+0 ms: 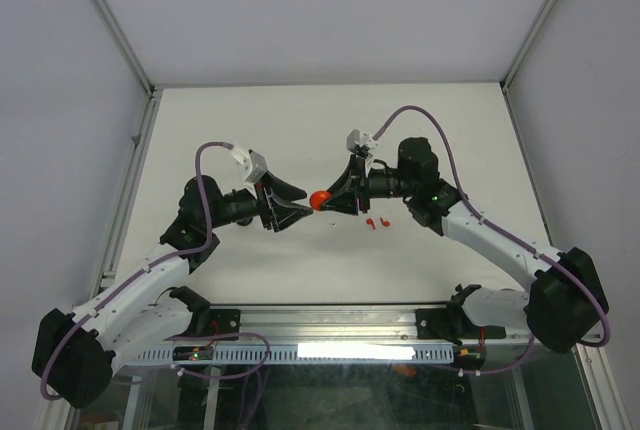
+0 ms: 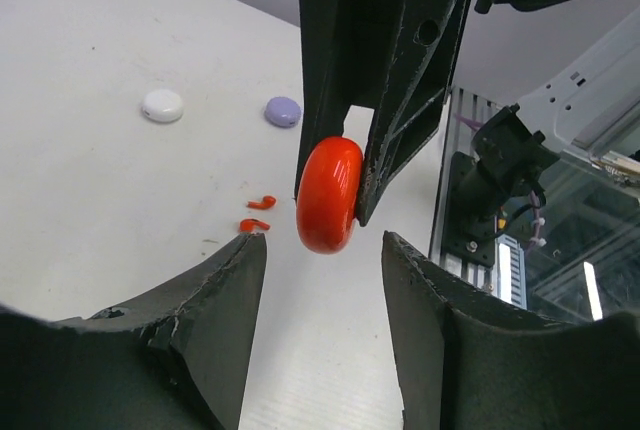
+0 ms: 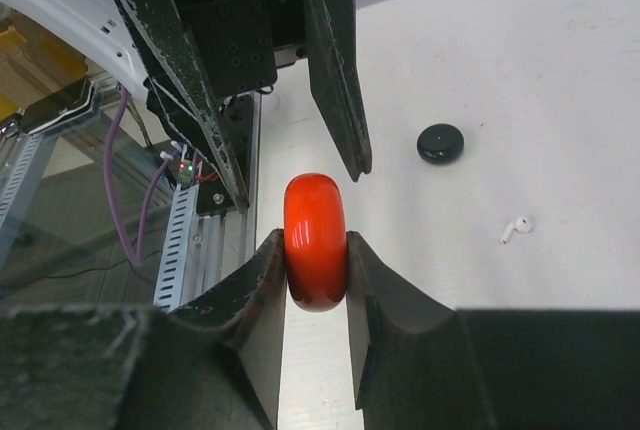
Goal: Insert the wireless bluetooth earbuds into the charging case
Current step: Pick up the charging case at the center of the board.
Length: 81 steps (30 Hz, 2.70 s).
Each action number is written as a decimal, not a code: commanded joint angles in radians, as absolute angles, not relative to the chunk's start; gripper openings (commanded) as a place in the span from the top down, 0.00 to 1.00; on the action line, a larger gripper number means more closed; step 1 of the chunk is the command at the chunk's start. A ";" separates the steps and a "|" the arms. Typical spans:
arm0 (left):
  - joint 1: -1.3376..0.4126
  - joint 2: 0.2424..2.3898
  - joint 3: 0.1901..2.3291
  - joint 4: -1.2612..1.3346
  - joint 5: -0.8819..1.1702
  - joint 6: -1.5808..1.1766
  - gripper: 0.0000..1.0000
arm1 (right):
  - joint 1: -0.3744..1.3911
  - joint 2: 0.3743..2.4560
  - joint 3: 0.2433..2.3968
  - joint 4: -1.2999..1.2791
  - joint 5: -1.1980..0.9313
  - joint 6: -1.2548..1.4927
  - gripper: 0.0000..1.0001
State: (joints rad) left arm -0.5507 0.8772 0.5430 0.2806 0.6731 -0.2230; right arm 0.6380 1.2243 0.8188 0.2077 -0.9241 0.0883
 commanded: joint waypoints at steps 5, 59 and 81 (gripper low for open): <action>-0.555 0.903 0.480 0.636 0.664 -0.409 0.53 | 0.638 1.184 0.798 0.429 -0.921 0.231 0.92; -0.556 0.937 0.460 0.668 0.735 -0.465 0.62 | 0.641 1.182 0.793 0.468 -1.050 0.243 0.94; -0.557 0.997 0.437 0.825 0.791 -0.532 0.93 | 0.682 1.215 0.795 0.520 -1.034 0.264 0.88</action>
